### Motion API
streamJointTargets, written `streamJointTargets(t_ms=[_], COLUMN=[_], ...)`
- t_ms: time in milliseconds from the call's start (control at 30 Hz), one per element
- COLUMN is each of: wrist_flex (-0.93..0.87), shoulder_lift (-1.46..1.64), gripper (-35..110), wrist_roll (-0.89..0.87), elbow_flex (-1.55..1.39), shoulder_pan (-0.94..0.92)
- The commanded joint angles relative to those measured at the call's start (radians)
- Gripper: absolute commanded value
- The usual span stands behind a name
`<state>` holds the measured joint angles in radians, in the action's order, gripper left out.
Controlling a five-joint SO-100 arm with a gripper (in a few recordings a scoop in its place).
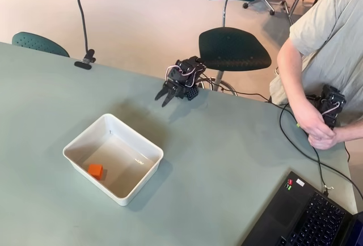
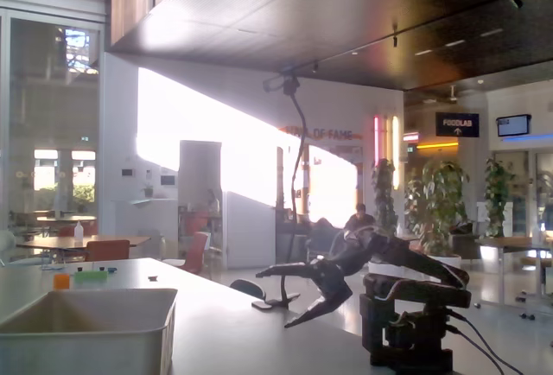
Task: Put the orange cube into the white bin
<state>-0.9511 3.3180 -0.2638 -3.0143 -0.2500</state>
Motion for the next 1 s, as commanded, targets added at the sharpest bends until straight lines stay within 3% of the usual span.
streamJointTargets(t_ms=[0, 633, 967], wrist_flex=[0.044, -0.184, -0.175], shoulder_lift=[0.034, 0.028, 0.034], gripper=[59, 56, 9], wrist_roll=[0.003, -0.002, -0.002], elbow_flex=[-0.058, -0.034, -0.023], shoulder_pan=[0.054, 0.060, 0.060])
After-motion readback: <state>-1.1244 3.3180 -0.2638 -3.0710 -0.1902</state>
